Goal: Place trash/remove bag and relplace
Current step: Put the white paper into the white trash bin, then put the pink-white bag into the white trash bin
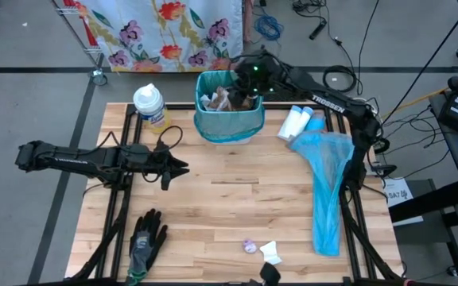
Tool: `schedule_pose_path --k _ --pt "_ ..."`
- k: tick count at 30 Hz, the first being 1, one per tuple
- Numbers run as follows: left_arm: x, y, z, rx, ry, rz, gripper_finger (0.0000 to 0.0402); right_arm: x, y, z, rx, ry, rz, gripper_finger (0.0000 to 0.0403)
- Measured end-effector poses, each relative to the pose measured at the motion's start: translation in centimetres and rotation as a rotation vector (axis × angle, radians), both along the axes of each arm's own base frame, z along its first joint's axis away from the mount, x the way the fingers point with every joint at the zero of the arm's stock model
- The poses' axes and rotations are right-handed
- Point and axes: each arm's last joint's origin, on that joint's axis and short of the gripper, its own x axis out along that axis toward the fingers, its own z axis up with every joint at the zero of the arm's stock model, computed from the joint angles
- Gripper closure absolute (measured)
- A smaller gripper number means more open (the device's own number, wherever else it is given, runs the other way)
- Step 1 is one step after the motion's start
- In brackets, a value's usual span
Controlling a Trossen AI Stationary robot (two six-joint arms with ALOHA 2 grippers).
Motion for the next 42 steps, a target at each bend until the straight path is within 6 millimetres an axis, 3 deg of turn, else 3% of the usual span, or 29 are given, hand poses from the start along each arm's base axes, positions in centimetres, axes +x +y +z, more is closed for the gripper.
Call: schedule_pose_path --k 7,12,16,20,27,35,42 --pt "0.0 0.0 0.0 0.0 0.0 0.0 0.0265 -3.4 1.7 4.3 -0.049 -0.087 -0.006 0.0239" --pt "0.0 0.0 0.0 0.0 0.0 0.0 0.0265 -6.9 4.6 7.0 0.0 -0.103 -0.01 0.0239" --pt "0.0 0.0 0.0 0.0 0.0 0.0 0.0265 -8.6 8.2 7.5 0.063 -0.02 0.059 0.0244" --pt "0.0 0.0 0.0 -0.005 0.001 -0.014 0.0265 -8.5 11.9 6.8 0.139 0.073 0.134 0.0245" --pt "0.0 -0.1 0.0 -0.008 0.003 -0.022 0.0265 -6.8 18.2 2.6 0.284 0.24 0.09 0.0245" --pt "0.0 -0.1 0.0 -0.009 0.004 -0.026 0.0265 -6.6 25.1 -6.0 0.514 0.415 -0.065 0.0245" --pt "0.0 -0.1 -0.1 -0.009 0.008 -0.027 0.0265 -6.5 30.0 -12.0 0.677 0.309 -0.089 0.0245"
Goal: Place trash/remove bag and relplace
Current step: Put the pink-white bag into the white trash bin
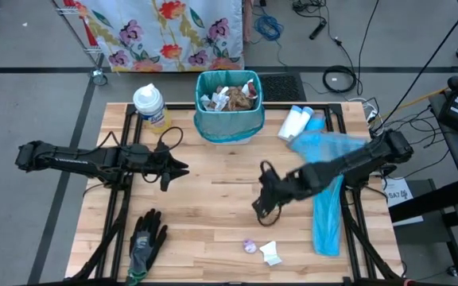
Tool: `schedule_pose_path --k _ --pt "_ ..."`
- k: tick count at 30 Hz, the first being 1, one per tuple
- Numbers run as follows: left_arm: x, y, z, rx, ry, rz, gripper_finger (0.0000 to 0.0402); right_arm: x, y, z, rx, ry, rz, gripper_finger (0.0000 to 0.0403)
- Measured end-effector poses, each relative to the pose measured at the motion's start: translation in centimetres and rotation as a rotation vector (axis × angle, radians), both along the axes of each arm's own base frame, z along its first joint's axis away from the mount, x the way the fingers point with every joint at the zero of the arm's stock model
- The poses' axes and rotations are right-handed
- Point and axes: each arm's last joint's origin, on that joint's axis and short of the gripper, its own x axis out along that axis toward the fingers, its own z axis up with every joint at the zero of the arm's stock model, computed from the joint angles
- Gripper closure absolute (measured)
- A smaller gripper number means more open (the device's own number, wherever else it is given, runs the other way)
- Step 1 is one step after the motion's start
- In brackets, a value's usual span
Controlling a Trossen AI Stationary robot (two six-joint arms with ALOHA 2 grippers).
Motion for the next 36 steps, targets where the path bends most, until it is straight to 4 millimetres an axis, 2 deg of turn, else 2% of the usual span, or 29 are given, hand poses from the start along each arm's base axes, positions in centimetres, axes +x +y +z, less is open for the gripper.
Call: schedule_pose_path --k 3,8,14,21,27,29,32,34,36 --pt "0.0 -0.1 0.0 -0.01 0.0 -0.024 0.0265 0.1 1.8 -1.8 0.039 -0.052 -0.016 0.0245" --pt "0.0 -0.3 0.0 -0.037 0.001 -0.091 0.0265 0.6 4.5 -4.8 0.047 0.009 -0.004 0.0245" --pt "0.0 -0.4 0.0 -0.054 0.001 -0.132 0.0265 2.9 7.6 -6.6 0.054 0.019 0.037 0.0245" --pt "0.0 -0.4 0.0 -0.056 0.001 -0.135 0.0265 5.3 9.6 -8.7 0.066 0.114 0.098 0.0245" --pt "0.0 -0.5 0.0 -0.061 0.001 -0.144 0.0265 6.4 10.5 -12.2 0.091 0.204 0.121 0.0247" --pt "0.0 -0.5 0.0 -0.061 0.001 -0.146 0.0265 6.6 10.7 -13.0 0.105 0.224 0.126 0.0259" --pt "0.0 -0.5 0.0 -0.061 0.001 -0.146 0.0265 6.6 10.5 -13.6 0.096 0.249 0.139 0.0315" --pt "0.0 -0.5 0.0 -0.061 0.001 -0.146 0.0265 6.6 10.2 -12.9 0.082 0.237 0.17 0.0367" --pt "0.0 -0.5 0.0 -0.061 0.001 -0.147 0.0265 6.5 9.6 -12.0 0.051 0.225 0.195 0.0386"
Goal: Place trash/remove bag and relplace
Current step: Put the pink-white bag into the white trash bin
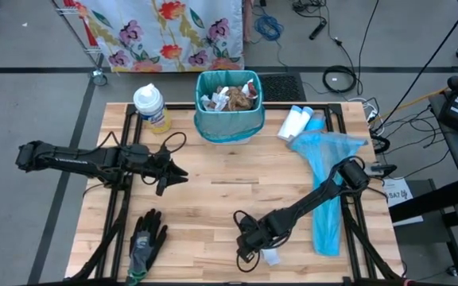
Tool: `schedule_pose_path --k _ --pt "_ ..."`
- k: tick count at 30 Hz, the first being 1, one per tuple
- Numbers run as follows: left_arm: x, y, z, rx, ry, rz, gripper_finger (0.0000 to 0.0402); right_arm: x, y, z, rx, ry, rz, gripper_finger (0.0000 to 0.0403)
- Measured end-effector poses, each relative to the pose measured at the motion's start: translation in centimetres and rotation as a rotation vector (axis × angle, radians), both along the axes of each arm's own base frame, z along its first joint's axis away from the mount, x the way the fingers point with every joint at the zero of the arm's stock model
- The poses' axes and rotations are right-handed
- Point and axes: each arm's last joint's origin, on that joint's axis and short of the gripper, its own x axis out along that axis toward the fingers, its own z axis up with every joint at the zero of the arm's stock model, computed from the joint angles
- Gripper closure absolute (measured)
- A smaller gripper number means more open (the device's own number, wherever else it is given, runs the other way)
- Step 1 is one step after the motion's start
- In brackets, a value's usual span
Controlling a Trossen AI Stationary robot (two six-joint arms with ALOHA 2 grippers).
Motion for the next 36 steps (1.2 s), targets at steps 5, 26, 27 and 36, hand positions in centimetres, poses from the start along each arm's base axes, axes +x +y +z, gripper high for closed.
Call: schedule_pose_path --k 5,26,27,36 --pt "0.0 0.0 0.0 0.003 0.001 0.006 0.0265 -0.9 -4.0 5.2 -0.104 -0.034 -0.03 0.0377" --pt "0.1 0.7 0.1 0.096 -0.008 0.213 0.0265 -4.1 -25.9 23.1 -0.621 -0.727 -0.045 0.0386" --pt "0.1 0.7 0.1 0.101 -0.009 0.223 0.0265 -4.0 -26.8 23.3 -0.642 -0.733 -0.044 0.0386" --pt "0.0 0.8 0.1 0.107 -0.009 0.257 0.0265 -2.7 -33.5 23.7 -0.877 -0.771 -0.025 0.0369"
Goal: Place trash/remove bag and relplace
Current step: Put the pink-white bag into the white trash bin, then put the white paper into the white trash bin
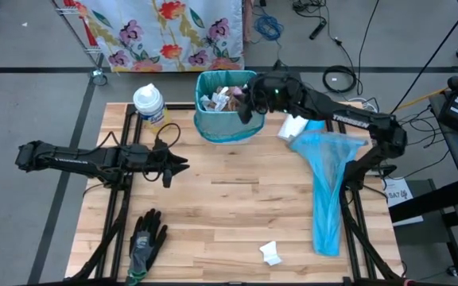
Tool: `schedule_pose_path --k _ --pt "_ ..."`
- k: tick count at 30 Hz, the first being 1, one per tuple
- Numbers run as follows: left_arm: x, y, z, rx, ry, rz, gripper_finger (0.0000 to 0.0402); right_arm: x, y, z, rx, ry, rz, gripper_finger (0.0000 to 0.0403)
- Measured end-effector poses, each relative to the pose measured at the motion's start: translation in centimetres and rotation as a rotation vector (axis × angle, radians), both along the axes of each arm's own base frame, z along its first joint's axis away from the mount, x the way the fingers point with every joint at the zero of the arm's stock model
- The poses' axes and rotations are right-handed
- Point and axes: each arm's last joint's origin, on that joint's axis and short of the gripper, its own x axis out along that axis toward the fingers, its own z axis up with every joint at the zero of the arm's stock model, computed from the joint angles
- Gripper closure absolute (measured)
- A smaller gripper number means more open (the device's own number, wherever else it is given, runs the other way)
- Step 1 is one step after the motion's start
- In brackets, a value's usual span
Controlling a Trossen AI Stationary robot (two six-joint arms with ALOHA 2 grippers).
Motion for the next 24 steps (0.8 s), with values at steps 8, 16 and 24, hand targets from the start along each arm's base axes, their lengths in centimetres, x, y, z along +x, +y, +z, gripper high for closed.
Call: schedule_pose_path --k 8,16,24 --pt "0.0 0.1 0.0 0.008 0.004 0.021 0.0265 1.2 -2.6 -1.8 0.008 0.006 -0.007 0.0287" --pt "0.0 0.1 0.0 0.006 0.002 0.022 0.0265 -0.3 -2.3 -0.3 0.017 -0.023 -0.024 0.0225" --pt "0.0 0.1 0.0 0.006 0.004 0.02 0.0265 -4.0 0.1 1.2 0.229 0.016 -0.067 0.0221"
